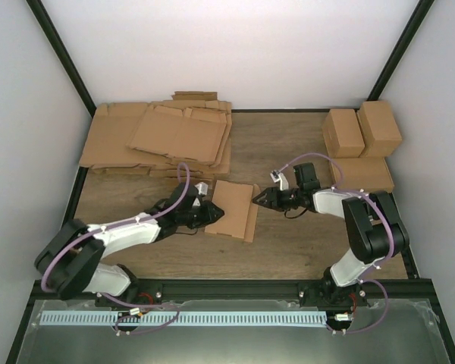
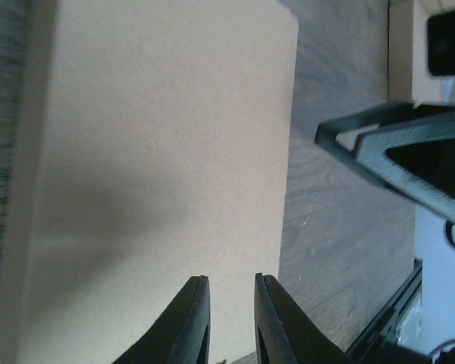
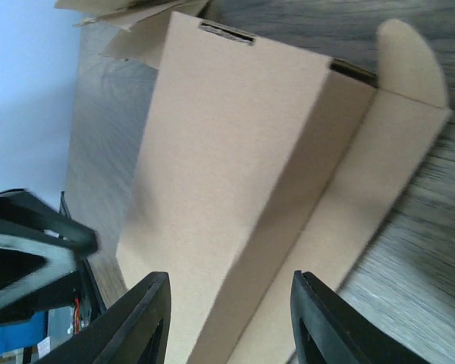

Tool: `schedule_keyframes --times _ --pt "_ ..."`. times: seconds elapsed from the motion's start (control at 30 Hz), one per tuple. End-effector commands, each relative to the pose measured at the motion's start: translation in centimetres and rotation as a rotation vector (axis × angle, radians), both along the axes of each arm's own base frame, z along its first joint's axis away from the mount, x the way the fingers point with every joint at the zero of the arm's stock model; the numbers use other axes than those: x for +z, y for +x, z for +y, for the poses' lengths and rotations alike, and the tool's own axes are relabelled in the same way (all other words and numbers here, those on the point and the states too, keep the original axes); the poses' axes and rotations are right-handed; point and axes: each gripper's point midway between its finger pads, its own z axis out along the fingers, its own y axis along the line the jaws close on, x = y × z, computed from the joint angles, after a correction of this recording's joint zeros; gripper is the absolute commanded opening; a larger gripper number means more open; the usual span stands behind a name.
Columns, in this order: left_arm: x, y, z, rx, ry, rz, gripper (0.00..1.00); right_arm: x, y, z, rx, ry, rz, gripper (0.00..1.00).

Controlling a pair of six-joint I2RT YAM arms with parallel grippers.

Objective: Fold the paper box

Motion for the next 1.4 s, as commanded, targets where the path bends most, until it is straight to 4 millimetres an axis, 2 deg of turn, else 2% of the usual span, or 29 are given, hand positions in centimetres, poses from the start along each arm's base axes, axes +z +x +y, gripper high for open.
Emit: schedule_keyframes --times 0.0,0.1,0.2,0.23,0.3,0.37,0.47,0.57,0.6,0.73,1.0,1.17,1.27,1.37 --pt "1.1 0.8 2.9 0.055 0.144 -0.082 0.25 -1.5 -0.4 -0.9 -0.084 -0.056 0.057 0.46" --pt "1.1 1.3 4.0 0.041 0.238 -0.109 0.58 -2.5 -2.1 -1.7 -0.147 -0.057 0.108 0.49" --pt "0.7 1.4 3.6 -0.03 0.295 -0.115 0.81 -2.5 -3.1 -2.0 -0.171 -0.047 0.112 0.52" --pt "0.7 1.4 3.2 -0.059 0.292 -0.118 0.86 -2.5 -3.4 -2.0 -0.172 -0.049 0.113 0.53" --pt "0.5 1.6 2.3 -0.108 0.291 -0.121 0.89 -2.6 -3.7 -1.9 -0.171 -0.053 0.123 0.54" --pt "0.3 2.1 2.0 -0.124 0.301 -0.12 0.85 -2.7 -3.8 -1.8 -0.171 -0.051 0.136 0.54" --pt "-0.5 3.2 2.9 -0.09 0.325 -0.1 0.58 -2.8 -4.0 -1.6 -0.171 -0.051 0.148 0.54" --pt "-1.0 3.7 3.6 -0.082 0.299 -0.086 0.42 -3.0 -4.2 -1.5 -0.168 -0.056 0.152 0.54" --pt "-1.1 3.7 3.5 -0.092 0.271 -0.084 0.4 -3.1 -4.2 -1.5 -0.167 -0.059 0.153 0.54" --pt "-0.9 3.4 2.8 -0.147 0.163 -0.091 0.41 -3.2 -4.4 -1.5 -0.159 -0.065 0.153 0.54" --pt "-0.8 3.3 3.2 -0.171 0.027 -0.09 0.41 -3.3 -4.5 -1.4 -0.175 -0.037 0.156 0.54" --pt "-0.9 2.6 3.1 -0.218 -0.035 -0.074 0.34 -3.5 -4.8 -1.4 -0.166 -0.034 0.162 0.55" --pt "-1.6 2.5 3.2 -0.224 -0.036 -0.054 0.27 -3.8 -4.9 -1.3 -0.161 -0.037 0.171 0.55" --pt "-2.4 2.6 3.6 -0.214 -0.031 -0.032 0.25 -3.9 -5.0 -1.4 -0.166 -0.039 0.174 0.55"
